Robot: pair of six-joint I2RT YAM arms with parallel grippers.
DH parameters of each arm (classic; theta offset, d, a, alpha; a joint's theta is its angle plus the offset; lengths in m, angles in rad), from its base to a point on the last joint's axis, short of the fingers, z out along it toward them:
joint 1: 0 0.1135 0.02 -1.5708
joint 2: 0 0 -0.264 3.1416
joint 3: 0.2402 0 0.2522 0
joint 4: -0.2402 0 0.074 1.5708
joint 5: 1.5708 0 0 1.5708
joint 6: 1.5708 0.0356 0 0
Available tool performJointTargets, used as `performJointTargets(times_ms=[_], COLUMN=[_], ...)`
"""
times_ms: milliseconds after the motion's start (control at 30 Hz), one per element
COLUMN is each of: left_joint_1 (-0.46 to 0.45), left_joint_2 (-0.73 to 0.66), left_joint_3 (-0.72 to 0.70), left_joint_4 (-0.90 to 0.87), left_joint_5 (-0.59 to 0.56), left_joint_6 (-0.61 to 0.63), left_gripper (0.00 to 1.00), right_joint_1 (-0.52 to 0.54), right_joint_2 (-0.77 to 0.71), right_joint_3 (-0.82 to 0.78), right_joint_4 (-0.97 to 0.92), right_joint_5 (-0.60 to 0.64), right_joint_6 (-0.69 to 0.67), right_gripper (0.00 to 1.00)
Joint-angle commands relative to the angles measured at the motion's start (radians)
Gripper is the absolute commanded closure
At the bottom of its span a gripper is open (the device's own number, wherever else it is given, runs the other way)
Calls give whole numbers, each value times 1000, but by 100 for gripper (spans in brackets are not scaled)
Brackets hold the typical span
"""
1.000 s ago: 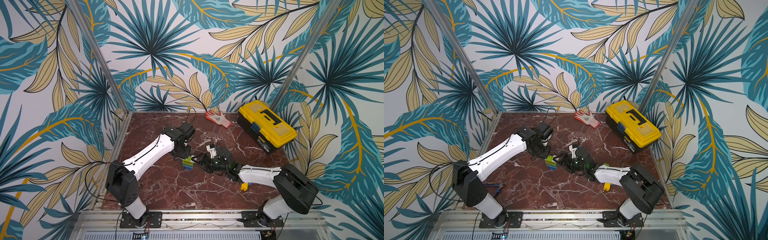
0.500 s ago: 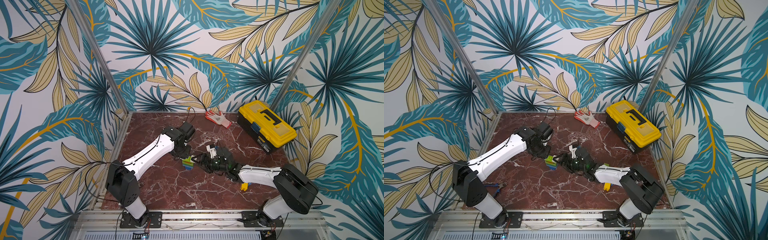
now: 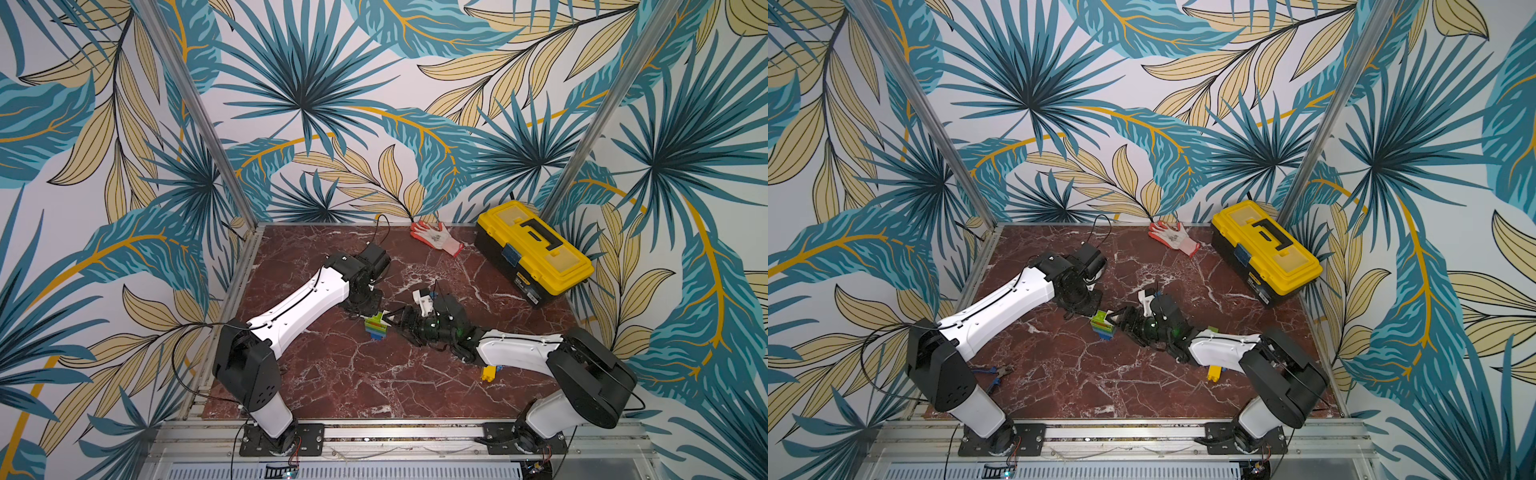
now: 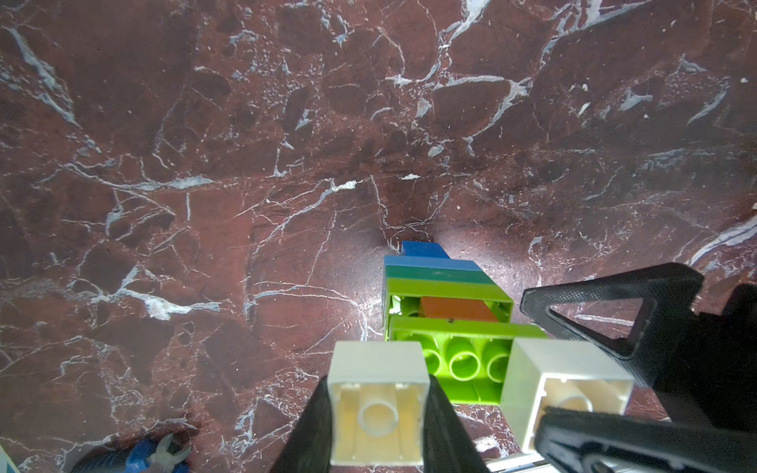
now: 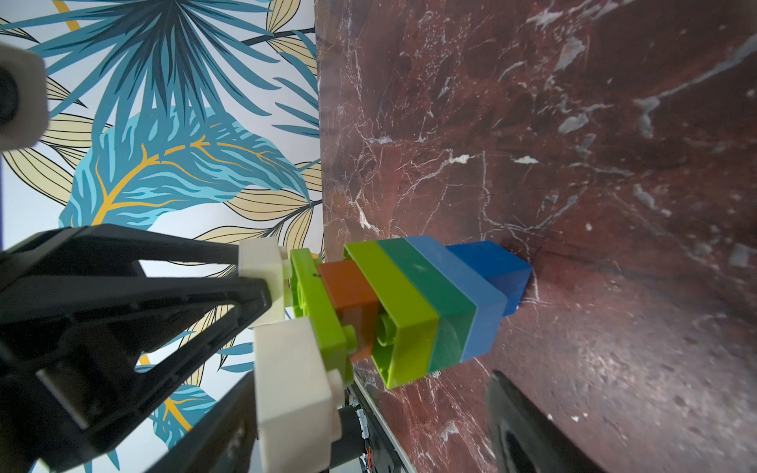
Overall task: Assemble a carrot with lego
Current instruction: Assemble the lego brick with the lego brick.
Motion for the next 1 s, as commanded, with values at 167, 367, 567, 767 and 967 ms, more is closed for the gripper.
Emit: performJointTargets(times_ms=[167, 367, 567, 767, 967], left_joint_1=[2, 1, 3, 3, 6], left_joint_2=[70, 87, 85, 70, 90], left_joint_3=[-9, -9, 2, 37, 20], left_joint_4=[-22, -40, -64, -70, -74], left_joint_5=[32, 20, -43, -60, -47], left_joint_6=[-5, 14, 47, 80, 82], left_gripper=[80, 83, 84, 83, 84], right_joint_1=[-6, -8, -15, -18, -19], right_joint_2=[0, -3, -4, -3, -5], right_joint_3=[-29, -31, -37, -37, -37], right_joint_4=[-66, -66, -69, -71, -75], right_joint_5=[5, 3, 5, 7, 8], right_joint_6=[-9, -12, -14, -13, -12], right_gripper=[16, 16, 16, 16, 17])
